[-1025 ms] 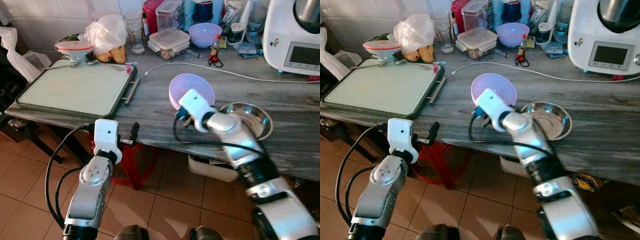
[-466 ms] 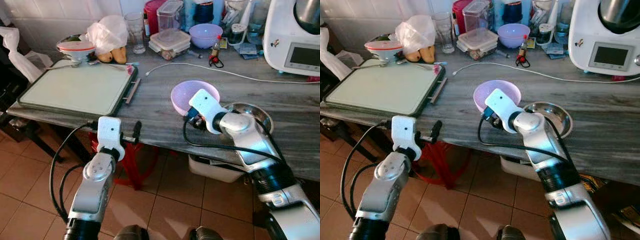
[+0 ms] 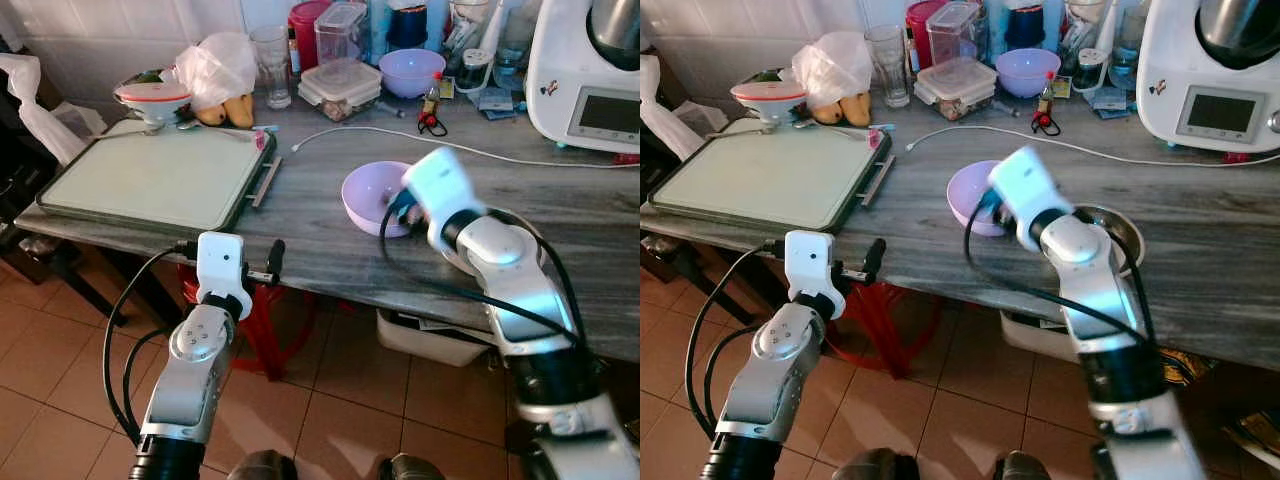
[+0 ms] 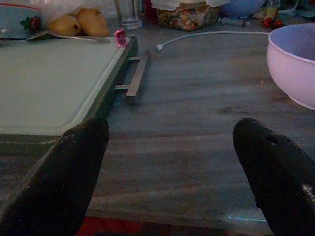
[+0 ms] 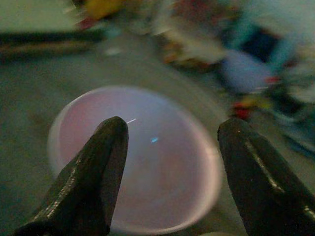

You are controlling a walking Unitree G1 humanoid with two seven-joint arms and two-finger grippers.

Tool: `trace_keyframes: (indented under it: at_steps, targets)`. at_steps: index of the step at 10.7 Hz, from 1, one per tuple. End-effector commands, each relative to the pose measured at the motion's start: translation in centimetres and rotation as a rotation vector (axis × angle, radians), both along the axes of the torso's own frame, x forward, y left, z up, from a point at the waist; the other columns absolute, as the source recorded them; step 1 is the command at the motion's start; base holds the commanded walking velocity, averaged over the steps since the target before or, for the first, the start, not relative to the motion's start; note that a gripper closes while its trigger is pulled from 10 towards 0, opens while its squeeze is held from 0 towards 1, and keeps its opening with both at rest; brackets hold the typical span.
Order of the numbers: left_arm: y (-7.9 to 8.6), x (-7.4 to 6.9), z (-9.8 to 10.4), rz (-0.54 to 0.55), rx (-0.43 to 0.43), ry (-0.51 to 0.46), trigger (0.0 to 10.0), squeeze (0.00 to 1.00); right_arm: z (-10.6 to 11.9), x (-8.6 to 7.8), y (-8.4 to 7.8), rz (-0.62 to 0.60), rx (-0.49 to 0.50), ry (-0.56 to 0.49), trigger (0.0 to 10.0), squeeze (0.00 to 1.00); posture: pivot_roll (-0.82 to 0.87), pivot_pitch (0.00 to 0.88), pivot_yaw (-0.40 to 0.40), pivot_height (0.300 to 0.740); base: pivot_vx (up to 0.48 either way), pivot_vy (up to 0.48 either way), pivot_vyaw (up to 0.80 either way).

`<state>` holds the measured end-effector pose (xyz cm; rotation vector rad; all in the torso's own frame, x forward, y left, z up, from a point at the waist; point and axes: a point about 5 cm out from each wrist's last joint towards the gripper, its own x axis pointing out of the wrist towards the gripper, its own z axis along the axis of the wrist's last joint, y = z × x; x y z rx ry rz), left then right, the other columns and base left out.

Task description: Setting the table

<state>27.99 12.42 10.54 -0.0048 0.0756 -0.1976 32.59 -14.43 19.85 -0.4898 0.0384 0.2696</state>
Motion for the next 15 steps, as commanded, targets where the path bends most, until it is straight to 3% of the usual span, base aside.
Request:
trace_keyframes:
  at_steps: [1, 2, 3, 4, 6, 11, 15]
  targets:
    - [0.6, -0.2, -0.3, 0.023, 0.006, 0.007, 10.0, 0.00, 0.9, -0.5, -0.6, -0.092, 0.026, -0.091, 10.0, 0.00, -0.04, 0.014, 0.083, 0.740, 0.000, 0.000, 0.00]
    - [0.7, -0.3, -0.4, 0.025, 0.007, 0.009, 10.0, 0.00, 0.8, -1.0, -1.0, -0.149, 0.020, -0.123, 10.0, 0.00, -0.04, 0.019, 0.085, 0.740, 0.000, 0.000, 0.00]
    - [0.7, -0.5, -0.4, 0.028, 0.004, 0.007, 10.0, 0.00, -0.5, -1.7, -2.4, -0.281, 0.049, -0.119, 10.0, 0.00, -0.04, 0.027, 0.086, 0.740, 0.000, 0.000, 0.00]
    - [0.8, -0.7, -0.2, 0.032, 0.001, 0.000, 10.0, 0.00, -2.0, -2.2, -3.7, -0.382, 0.102, -0.062, 10.0, 0.00, -0.03, 0.040, 0.088, 0.740, 0.000, 0.000, 0.00]
    - [0.9, -0.9, -0.2, 0.024, -0.004, -0.001, 10.0, 0.00, -4.7, -2.4, -5.0, -0.456, 0.177, 0.084, 10.0, 0.00, -0.03, 0.051, 0.091, 0.740, 0.000, 0.000, 0.00]
    - [0.9, -1.3, -0.2, 0.030, -0.002, 0.007, 10.0, 0.00, -7.5, -1.8, -3.7, -0.385, 0.229, 0.251, 10.0, 0.00, -0.02, 0.065, 0.089, 0.740, 0.000, 0.000, 0.00]
    - [0.8, -1.4, -0.2, 0.034, -0.002, 0.011, 10.0, 0.00, -8.2, -1.5, -2.6, -0.324, 0.295, 0.326, 10.0, 0.00, -0.02, 0.066, 0.083, 0.740, 0.000, 0.000, 0.00]
